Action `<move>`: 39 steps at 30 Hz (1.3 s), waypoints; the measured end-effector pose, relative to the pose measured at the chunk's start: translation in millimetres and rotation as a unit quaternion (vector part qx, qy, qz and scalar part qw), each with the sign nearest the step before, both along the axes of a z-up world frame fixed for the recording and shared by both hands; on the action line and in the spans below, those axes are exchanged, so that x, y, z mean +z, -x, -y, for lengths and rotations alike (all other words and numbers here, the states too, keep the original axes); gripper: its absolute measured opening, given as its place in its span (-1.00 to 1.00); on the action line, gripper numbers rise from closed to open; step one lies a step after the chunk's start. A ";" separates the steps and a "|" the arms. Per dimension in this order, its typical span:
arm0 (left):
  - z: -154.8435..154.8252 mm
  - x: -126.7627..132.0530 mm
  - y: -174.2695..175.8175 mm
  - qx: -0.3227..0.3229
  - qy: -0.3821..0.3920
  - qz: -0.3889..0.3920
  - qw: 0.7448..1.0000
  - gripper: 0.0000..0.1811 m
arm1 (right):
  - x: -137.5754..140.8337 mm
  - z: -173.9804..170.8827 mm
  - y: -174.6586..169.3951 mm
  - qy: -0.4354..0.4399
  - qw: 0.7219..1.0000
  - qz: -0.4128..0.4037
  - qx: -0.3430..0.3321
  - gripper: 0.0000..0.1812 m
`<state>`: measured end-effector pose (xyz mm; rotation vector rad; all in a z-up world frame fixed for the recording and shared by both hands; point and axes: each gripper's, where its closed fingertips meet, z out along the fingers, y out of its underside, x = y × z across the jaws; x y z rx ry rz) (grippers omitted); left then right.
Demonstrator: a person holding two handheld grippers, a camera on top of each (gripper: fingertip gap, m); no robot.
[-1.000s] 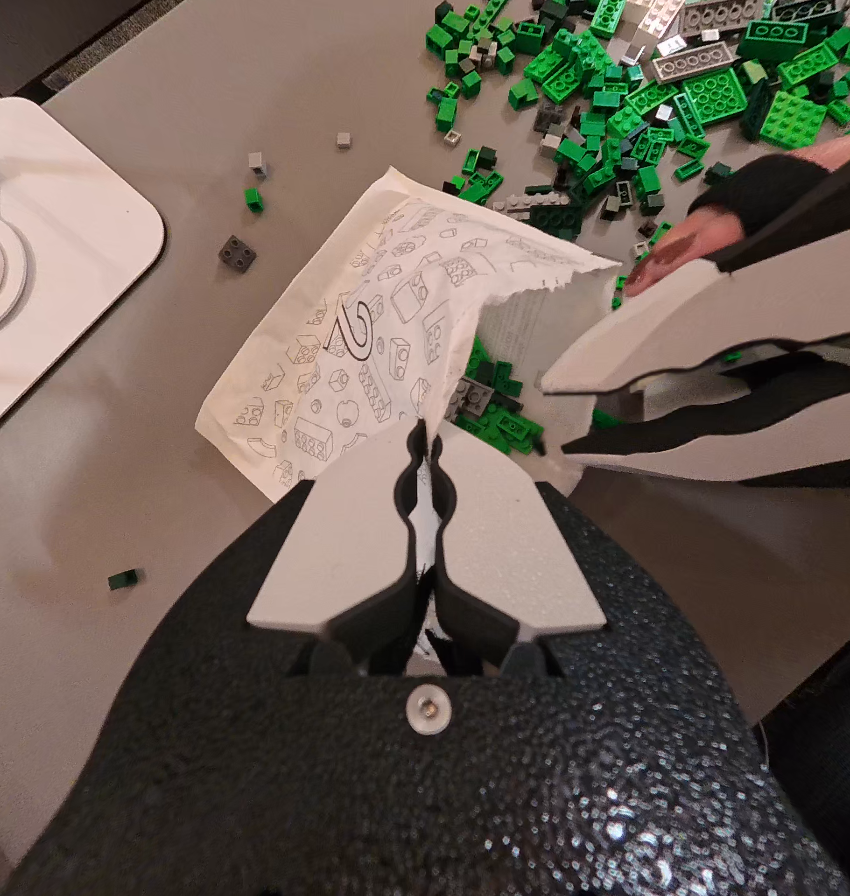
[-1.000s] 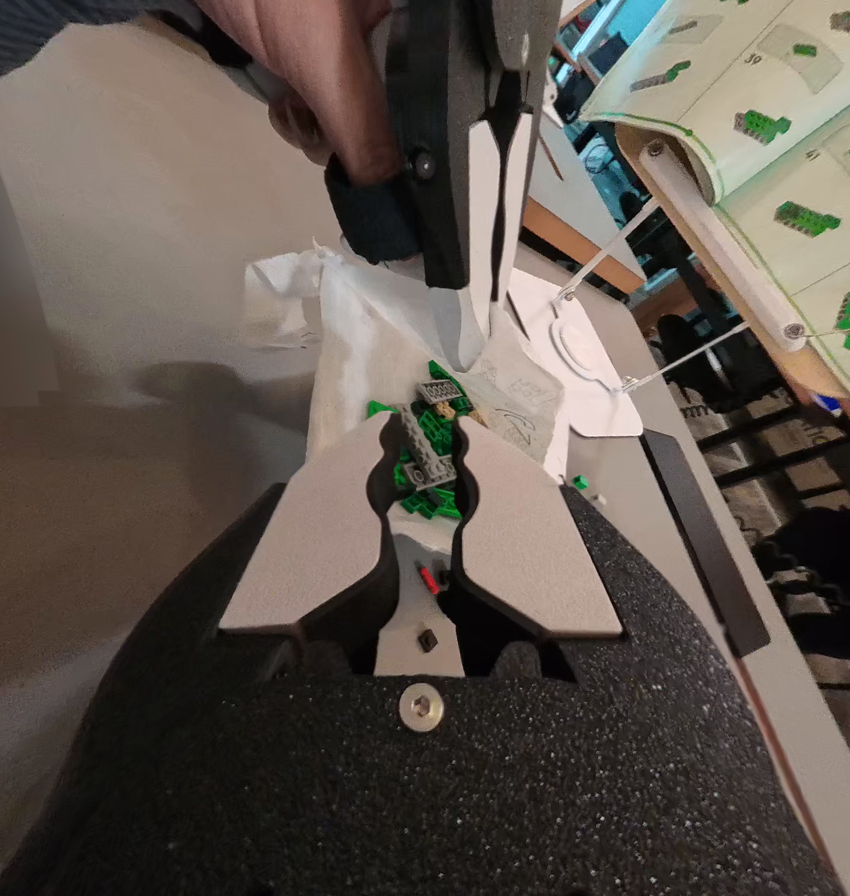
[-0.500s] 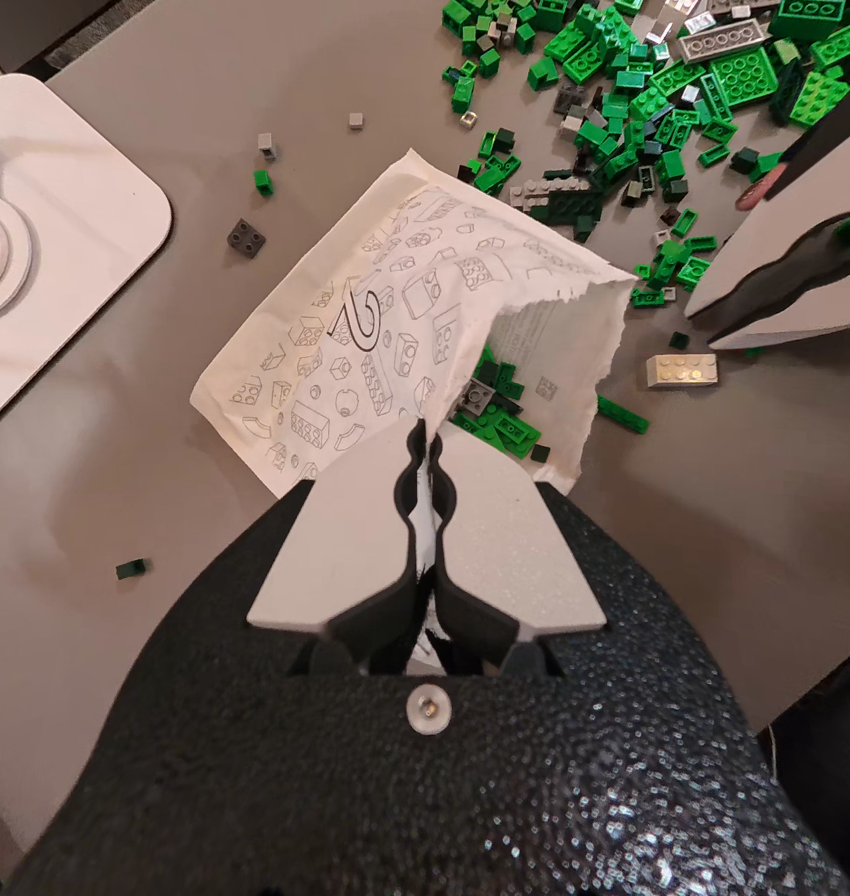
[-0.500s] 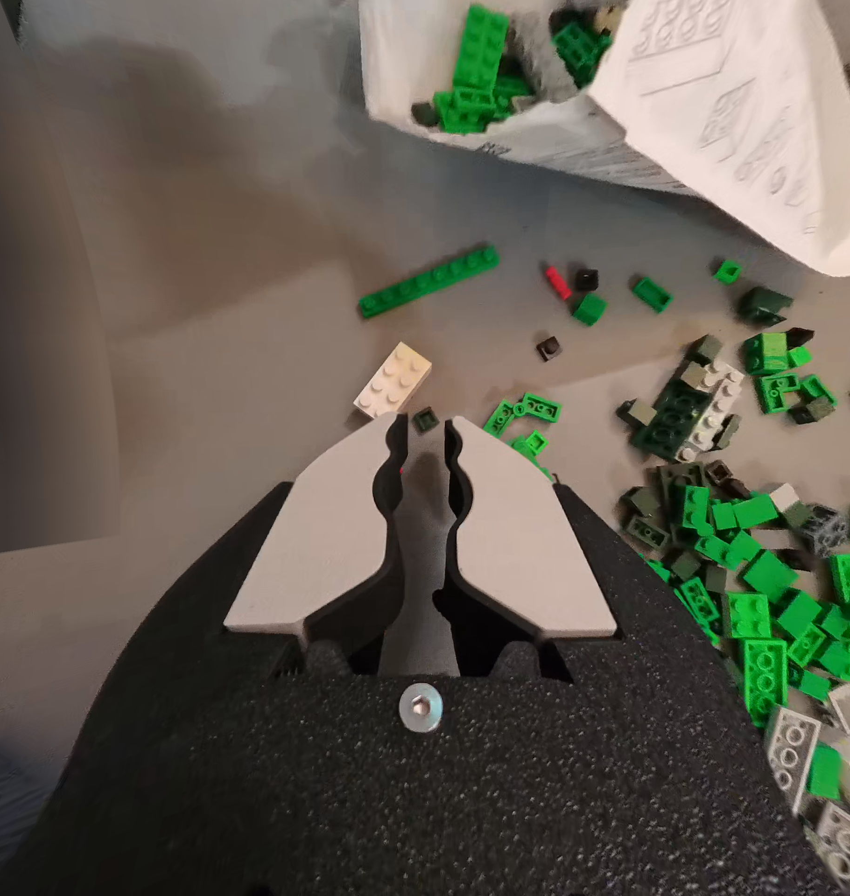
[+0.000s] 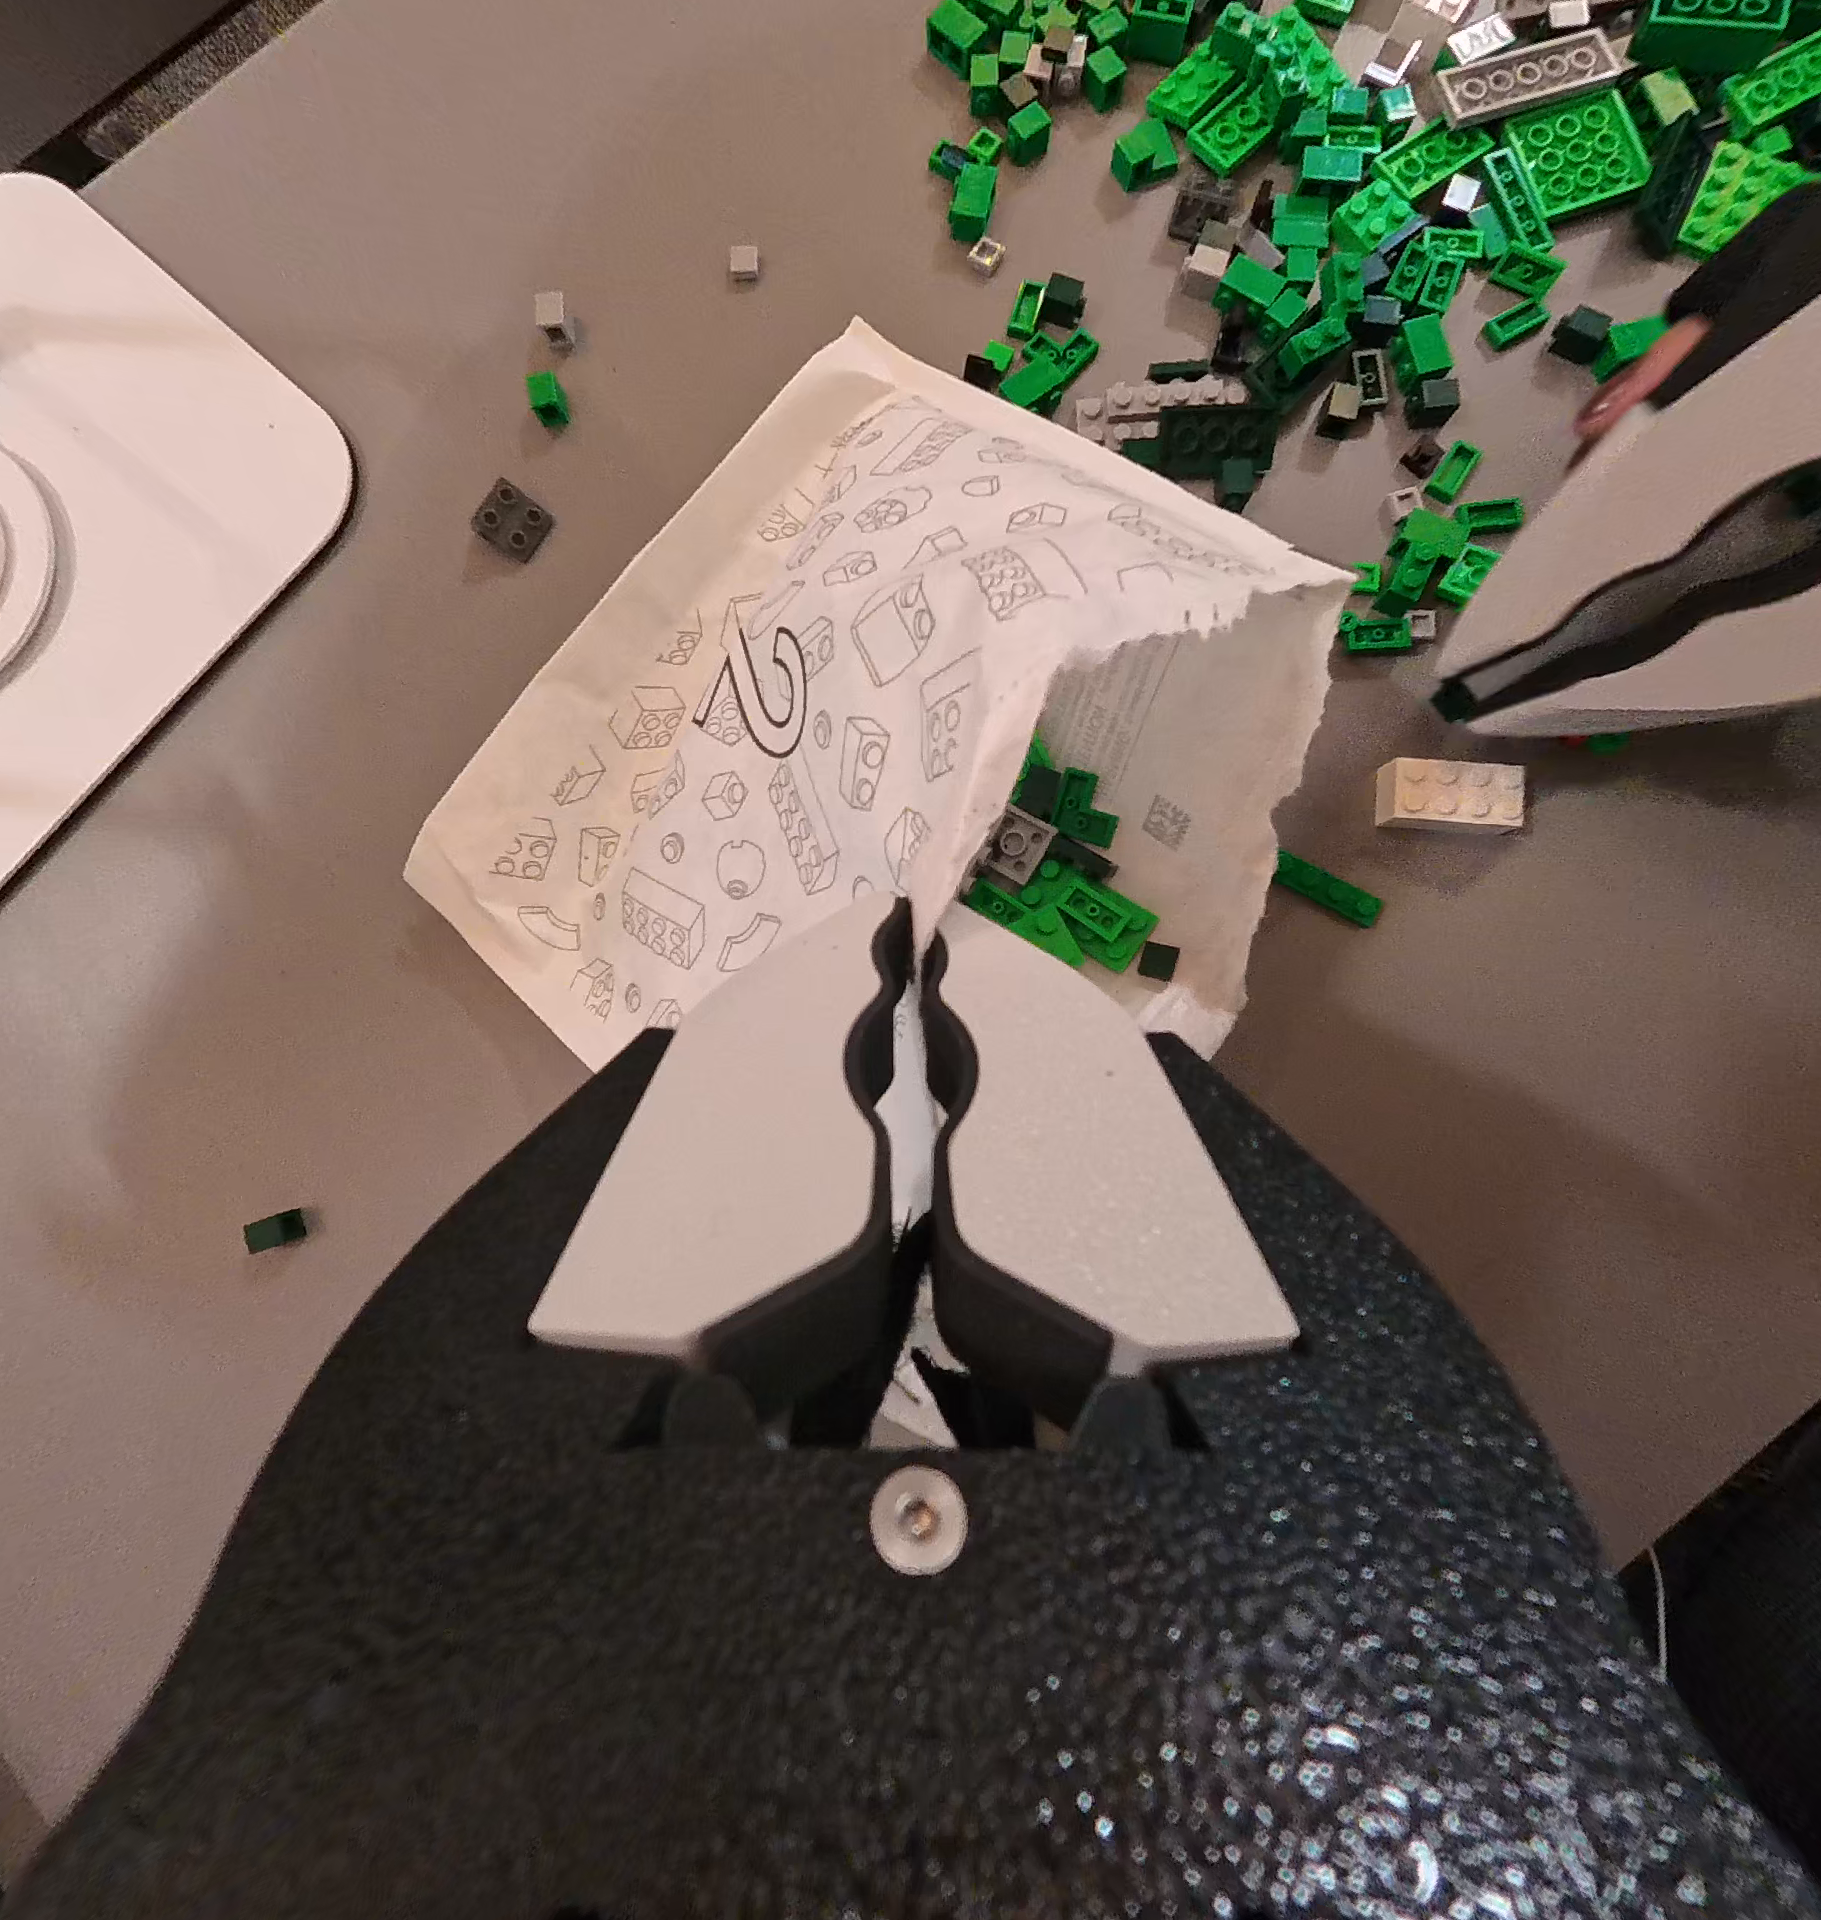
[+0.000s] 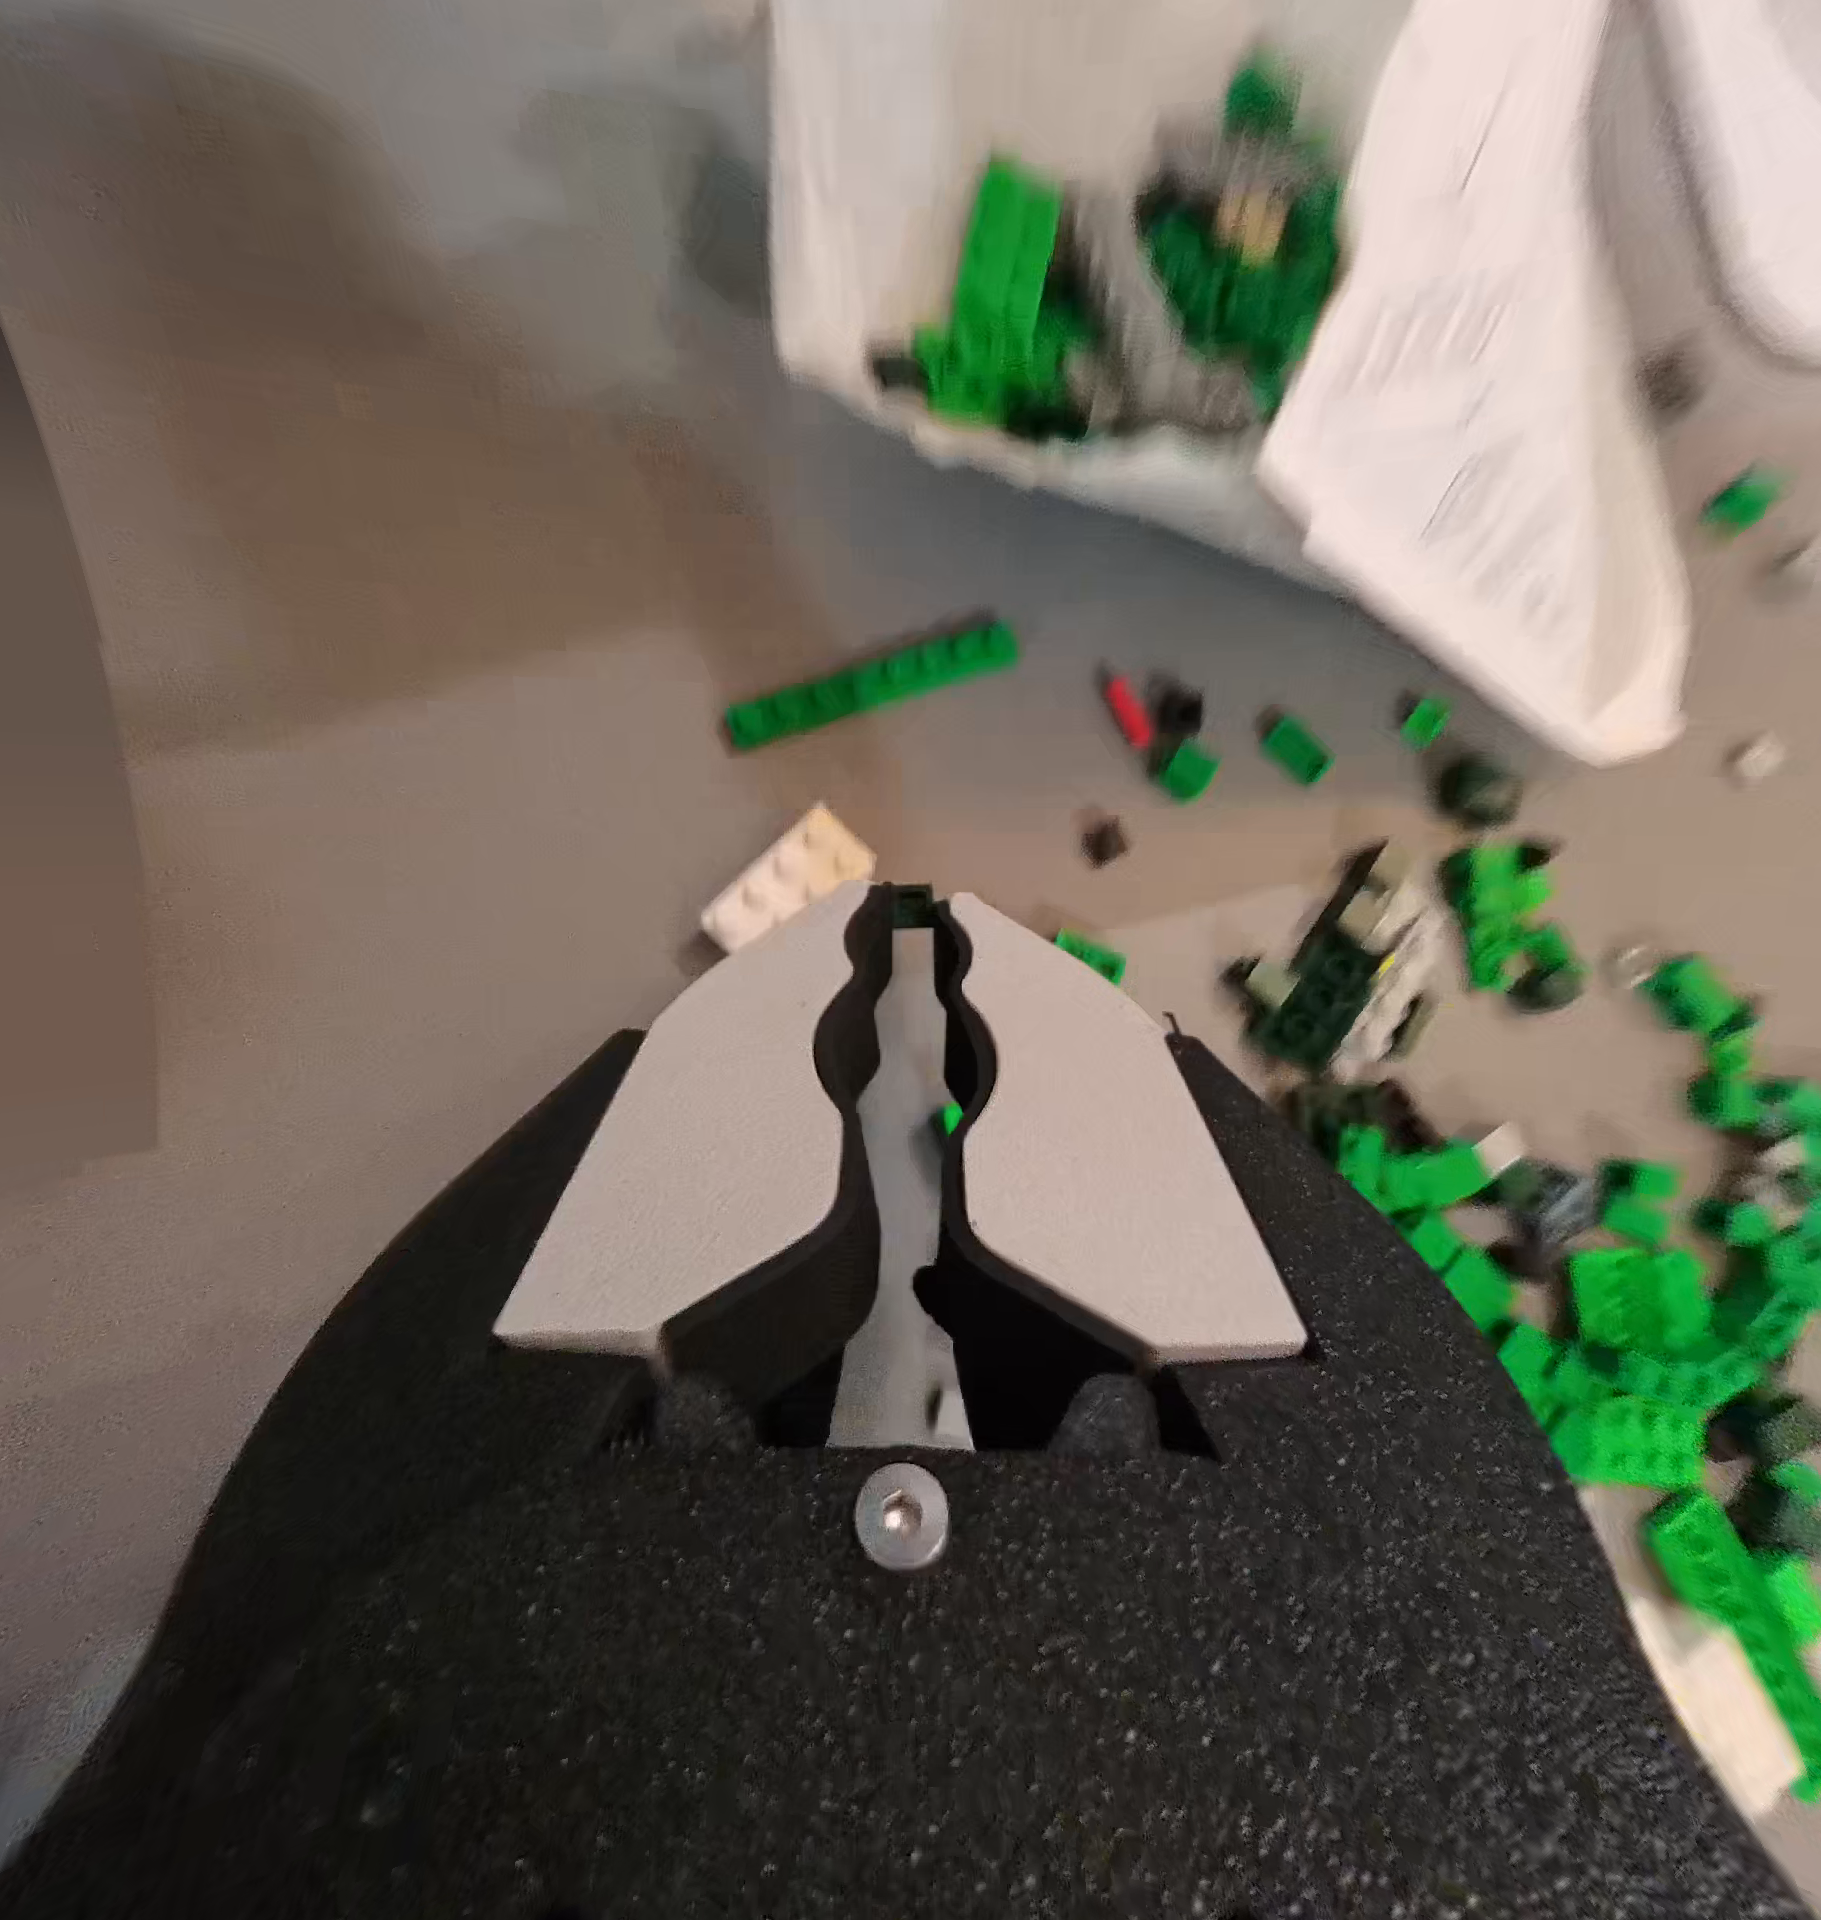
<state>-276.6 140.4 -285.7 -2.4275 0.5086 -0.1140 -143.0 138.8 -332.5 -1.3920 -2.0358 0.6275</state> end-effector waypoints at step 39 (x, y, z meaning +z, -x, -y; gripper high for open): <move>-4.3 4.0 17.2 0.025 -0.019 0.000 1.000 -1.00 | 126.2 -86.0 0.7 -0.247 0.833 -0.395 -0.299 -0.86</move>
